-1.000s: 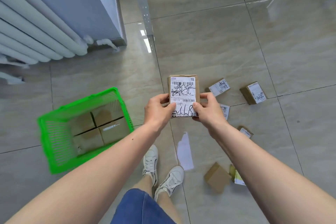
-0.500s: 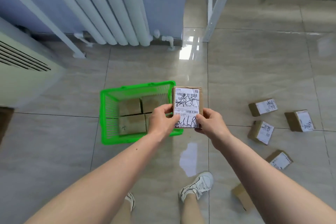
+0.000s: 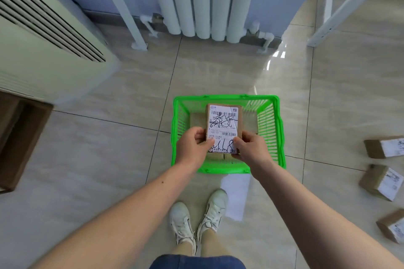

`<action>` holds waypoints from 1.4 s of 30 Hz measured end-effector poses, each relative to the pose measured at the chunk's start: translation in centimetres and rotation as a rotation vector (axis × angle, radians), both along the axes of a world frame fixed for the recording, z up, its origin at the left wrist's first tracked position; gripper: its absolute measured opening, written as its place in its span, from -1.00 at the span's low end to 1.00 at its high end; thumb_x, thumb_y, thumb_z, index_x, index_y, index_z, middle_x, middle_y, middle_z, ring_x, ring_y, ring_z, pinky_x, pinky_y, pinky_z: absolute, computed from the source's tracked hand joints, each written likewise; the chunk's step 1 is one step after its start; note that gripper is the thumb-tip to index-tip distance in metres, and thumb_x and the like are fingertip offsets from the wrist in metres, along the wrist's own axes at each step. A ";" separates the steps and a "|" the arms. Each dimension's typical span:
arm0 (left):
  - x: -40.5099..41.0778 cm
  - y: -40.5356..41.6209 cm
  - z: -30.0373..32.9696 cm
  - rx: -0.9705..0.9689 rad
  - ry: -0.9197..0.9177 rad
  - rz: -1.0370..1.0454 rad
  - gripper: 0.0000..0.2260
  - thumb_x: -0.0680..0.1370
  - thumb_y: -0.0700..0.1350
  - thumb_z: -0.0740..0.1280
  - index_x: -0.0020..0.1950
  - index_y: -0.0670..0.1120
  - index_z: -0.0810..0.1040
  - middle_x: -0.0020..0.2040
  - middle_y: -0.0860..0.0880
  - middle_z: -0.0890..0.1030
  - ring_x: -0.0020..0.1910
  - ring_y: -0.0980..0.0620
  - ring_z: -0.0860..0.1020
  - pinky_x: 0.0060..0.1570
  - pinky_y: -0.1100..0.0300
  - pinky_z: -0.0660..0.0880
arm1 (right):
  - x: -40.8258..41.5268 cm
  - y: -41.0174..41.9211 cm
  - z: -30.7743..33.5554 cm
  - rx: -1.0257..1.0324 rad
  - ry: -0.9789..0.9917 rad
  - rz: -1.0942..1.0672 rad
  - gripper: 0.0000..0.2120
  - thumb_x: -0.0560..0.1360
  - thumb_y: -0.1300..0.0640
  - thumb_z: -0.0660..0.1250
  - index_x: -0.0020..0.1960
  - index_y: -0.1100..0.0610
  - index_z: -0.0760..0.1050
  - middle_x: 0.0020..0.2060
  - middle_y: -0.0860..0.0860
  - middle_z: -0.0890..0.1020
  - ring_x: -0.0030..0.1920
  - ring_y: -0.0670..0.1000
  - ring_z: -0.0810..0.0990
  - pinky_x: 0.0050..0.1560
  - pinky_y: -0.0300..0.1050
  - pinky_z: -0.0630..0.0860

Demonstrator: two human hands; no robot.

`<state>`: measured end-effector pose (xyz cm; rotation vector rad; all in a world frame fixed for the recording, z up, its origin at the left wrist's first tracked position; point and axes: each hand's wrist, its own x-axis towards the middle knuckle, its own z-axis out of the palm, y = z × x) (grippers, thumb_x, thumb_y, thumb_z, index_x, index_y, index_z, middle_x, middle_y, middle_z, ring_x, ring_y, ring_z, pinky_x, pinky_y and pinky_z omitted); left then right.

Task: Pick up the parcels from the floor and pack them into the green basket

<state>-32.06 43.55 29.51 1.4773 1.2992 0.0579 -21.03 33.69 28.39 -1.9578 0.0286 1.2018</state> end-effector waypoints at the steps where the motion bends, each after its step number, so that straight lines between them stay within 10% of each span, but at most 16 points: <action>1: -0.2 0.6 -1.3 0.022 0.024 0.021 -0.76 0.42 -0.26 0.49 0.00 -0.07 0.53 -0.08 -0.08 0.66 -0.11 -0.04 0.64 0.03 0.09 0.59 | -0.1 0.9 -0.9 -0.011 0.000 0.009 -0.74 0.54 0.29 0.22 -0.23 0.04 0.55 -0.07 0.14 0.70 -0.12 0.20 0.66 0.02 0.24 0.63; 6: -0.4 3.3 -7.9 0.089 0.070 0.005 -0.81 0.42 -0.26 0.49 0.00 -0.17 0.58 -0.16 -0.01 0.62 -0.19 0.04 0.60 -0.16 0.37 0.50 | -0.3 4.4 -7.5 -0.052 0.000 0.014 -0.76 0.52 0.30 0.23 -0.21 0.05 0.56 -0.12 0.14 0.68 -0.14 0.14 0.63 0.00 0.21 0.64; 14: -1.4 7.0 -20.3 0.122 0.146 0.045 -0.72 0.41 -0.27 0.47 0.09 -0.09 0.58 -0.20 -0.02 0.65 -0.15 -0.08 0.67 0.01 0.00 0.60 | -1.7 8.9 -20.9 -0.090 0.019 0.071 -0.82 0.48 0.21 0.25 -0.13 -0.01 0.59 -0.11 0.06 0.72 -0.11 0.12 0.69 -0.02 0.18 0.66; 23: -0.6 9.1 -30.4 0.263 0.247 -0.228 -0.57 0.61 -0.18 0.23 0.48 -0.02 0.33 0.30 -0.14 0.56 0.27 -0.16 0.51 0.21 0.04 0.44 | -1.7 12.3 -34.2 -0.065 0.017 0.027 -0.81 0.29 0.07 0.23 -0.19 -0.06 0.59 -0.14 -0.03 0.74 -0.08 0.11 0.71 0.04 0.17 0.63; 31: 0.2 8.4 -31.9 0.171 0.383 -0.307 -0.41 0.63 -0.17 0.13 0.60 -0.07 -0.08 0.46 -0.21 0.21 0.39 -0.21 0.32 0.26 -0.04 0.34 | -2.6 13.5 -32.2 -0.078 -0.077 0.069 -0.73 0.54 0.21 0.23 0.18 0.10 0.59 0.03 0.03 0.70 0.01 0.07 0.66 -0.01 -0.13 0.54; 37: -0.6 8.0 -29.1 0.188 0.341 -0.275 -0.50 0.61 -0.18 0.16 0.55 -0.11 0.15 0.38 -0.24 0.36 0.36 -0.22 0.35 0.29 -0.09 0.37 | -2.4 12.3 -29.2 -0.161 -0.015 0.118 -0.42 0.58 0.06 0.26 0.54 0.16 0.18 0.47 0.11 0.38 0.44 0.13 0.39 0.40 0.03 0.35; 42: -1.4 6.5 -22.7 0.104 0.378 -0.222 -0.70 0.62 -0.18 0.12 0.35 -0.16 0.36 0.30 -0.22 0.46 0.30 -0.19 0.40 0.21 -0.01 0.37 | -2.4 9.3 -23.2 -0.216 -0.021 0.036 -0.45 0.51 -0.01 0.33 0.42 0.22 0.38 0.17 0.13 0.58 0.17 0.13 0.56 0.30 0.16 0.46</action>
